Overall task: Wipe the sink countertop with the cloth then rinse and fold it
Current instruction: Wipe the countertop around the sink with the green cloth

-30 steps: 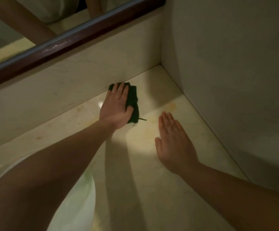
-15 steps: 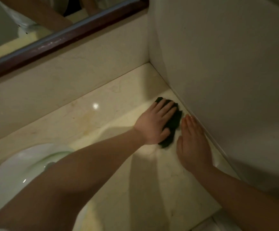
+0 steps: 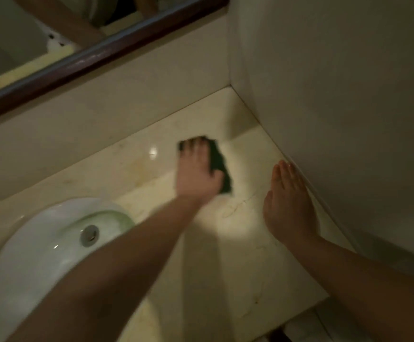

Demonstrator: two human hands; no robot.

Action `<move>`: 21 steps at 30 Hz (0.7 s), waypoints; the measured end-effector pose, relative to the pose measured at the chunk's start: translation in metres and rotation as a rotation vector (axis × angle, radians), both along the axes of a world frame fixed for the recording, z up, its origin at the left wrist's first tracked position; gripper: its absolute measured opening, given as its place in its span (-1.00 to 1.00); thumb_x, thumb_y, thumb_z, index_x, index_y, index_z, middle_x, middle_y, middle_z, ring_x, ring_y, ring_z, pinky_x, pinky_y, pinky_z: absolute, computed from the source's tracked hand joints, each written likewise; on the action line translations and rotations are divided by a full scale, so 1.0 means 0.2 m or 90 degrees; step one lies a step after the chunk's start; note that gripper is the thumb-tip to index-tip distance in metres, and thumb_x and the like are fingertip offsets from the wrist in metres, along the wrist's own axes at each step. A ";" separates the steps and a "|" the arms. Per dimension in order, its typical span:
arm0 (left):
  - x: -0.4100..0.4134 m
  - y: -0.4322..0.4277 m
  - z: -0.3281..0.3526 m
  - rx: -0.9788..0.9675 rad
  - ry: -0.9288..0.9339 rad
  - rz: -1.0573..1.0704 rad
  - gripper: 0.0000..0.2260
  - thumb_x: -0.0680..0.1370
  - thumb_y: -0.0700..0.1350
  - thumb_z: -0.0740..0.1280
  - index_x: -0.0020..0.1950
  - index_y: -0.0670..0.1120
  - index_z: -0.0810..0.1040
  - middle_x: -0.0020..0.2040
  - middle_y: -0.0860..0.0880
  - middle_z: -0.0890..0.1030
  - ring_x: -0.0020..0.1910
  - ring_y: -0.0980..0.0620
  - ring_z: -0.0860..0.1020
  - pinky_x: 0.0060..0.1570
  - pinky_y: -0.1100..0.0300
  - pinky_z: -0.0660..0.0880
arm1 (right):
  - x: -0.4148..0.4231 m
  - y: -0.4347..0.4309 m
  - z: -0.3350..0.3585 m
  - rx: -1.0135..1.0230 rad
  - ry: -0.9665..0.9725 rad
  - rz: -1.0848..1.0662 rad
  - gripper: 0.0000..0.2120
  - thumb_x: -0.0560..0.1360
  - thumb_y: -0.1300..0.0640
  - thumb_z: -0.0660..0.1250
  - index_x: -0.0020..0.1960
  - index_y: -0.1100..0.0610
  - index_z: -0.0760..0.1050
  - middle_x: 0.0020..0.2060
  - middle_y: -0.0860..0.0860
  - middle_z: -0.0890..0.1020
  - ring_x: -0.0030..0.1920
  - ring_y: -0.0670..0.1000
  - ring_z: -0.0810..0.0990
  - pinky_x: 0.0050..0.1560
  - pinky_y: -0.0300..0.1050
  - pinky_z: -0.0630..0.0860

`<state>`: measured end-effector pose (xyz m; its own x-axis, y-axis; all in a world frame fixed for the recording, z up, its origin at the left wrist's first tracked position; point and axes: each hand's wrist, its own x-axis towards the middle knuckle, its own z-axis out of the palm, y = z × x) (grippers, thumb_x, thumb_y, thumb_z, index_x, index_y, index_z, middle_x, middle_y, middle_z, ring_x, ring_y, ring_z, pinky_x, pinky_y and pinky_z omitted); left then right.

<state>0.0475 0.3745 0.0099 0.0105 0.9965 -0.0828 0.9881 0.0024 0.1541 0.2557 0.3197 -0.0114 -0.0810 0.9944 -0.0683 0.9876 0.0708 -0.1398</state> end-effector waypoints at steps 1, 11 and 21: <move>0.11 -0.05 0.00 -0.008 0.004 -0.052 -0.29 0.41 0.12 0.13 0.53 -0.15 0.19 0.52 -0.16 0.25 0.50 -0.26 0.15 0.50 -0.13 0.08 | 0.00 0.00 0.00 0.000 -0.006 -0.001 -0.38 0.48 0.10 -0.03 0.50 0.35 0.14 0.49 0.25 0.22 0.51 0.18 0.16 0.51 0.06 0.11; -0.36 -0.24 -0.04 -0.006 0.024 0.103 -0.30 0.47 0.12 0.11 0.57 -0.12 0.11 0.56 -0.14 0.19 0.54 -0.16 0.10 0.54 -0.04 0.02 | -0.27 -0.03 0.01 -0.017 0.028 -0.024 -0.39 0.55 0.07 0.09 0.52 0.33 0.06 0.53 0.22 0.12 0.54 0.18 0.07 0.50 0.10 0.11; -0.72 -0.08 -0.06 -0.034 0.094 0.274 -0.28 0.49 0.15 -0.03 0.58 -0.19 0.01 0.58 -0.20 0.10 0.55 -0.25 0.01 0.52 -0.12 -0.06 | -0.20 0.04 -0.01 0.023 0.294 -0.049 -0.44 0.53 0.07 -0.07 0.48 0.23 0.26 0.50 0.10 0.27 0.53 0.04 0.15 0.50 -0.04 0.08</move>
<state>-0.0967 0.3579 -0.0029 -0.4197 0.9018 -0.1033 0.9066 0.4219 0.0000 0.2161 0.3274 -0.0131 -0.0214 0.9997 -0.0079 0.8251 0.0132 -0.5648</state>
